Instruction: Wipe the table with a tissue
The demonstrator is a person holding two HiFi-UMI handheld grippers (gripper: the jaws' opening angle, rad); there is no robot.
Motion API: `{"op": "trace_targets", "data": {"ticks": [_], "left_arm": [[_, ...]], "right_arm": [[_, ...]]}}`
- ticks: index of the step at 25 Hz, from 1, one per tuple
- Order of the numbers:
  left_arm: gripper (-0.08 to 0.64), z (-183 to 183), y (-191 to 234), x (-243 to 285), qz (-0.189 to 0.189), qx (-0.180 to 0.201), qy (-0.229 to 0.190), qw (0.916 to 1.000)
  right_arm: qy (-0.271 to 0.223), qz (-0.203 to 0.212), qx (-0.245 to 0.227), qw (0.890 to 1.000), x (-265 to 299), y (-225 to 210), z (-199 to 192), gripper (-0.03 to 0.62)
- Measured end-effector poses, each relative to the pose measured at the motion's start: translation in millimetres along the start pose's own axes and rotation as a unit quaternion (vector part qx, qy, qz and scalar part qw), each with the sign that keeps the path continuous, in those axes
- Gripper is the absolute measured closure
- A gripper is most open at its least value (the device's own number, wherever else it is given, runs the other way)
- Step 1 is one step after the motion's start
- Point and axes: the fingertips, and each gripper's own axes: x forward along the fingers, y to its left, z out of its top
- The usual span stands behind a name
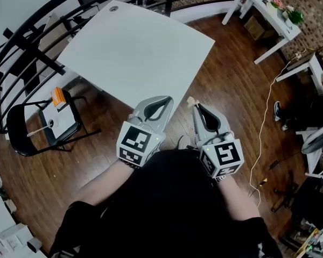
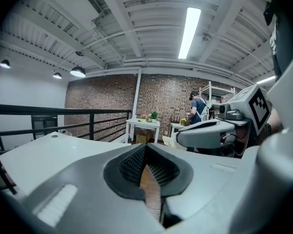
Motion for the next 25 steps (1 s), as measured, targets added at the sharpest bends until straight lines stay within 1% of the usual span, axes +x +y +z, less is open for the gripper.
{"op": "trace_targets", "data": {"ticks": [5,12,18,25], "left_arm": [[0.545,0,7,6,-0.001,-0.001,0.002,1.0],[0.545,-2,12,29,-0.004,-0.001,0.012,0.9999],[0.545,-4,16,67,-0.006,-0.006,0.028,0.9996],[0.545,-15,28,119,0.004,-0.024,0.056,0.9981]], "right_arm": [[-0.001,-0.003,-0.001,1.0,9,-6,4,0.584],[0.005,-0.007,0.008,1.0,21,-26,-3,0.583],[0.018,-0.004,0.018,1.0,36,-59,-9,0.584],[0.043,0.014,0.027,0.999,66,-103,-24,0.584]]}}
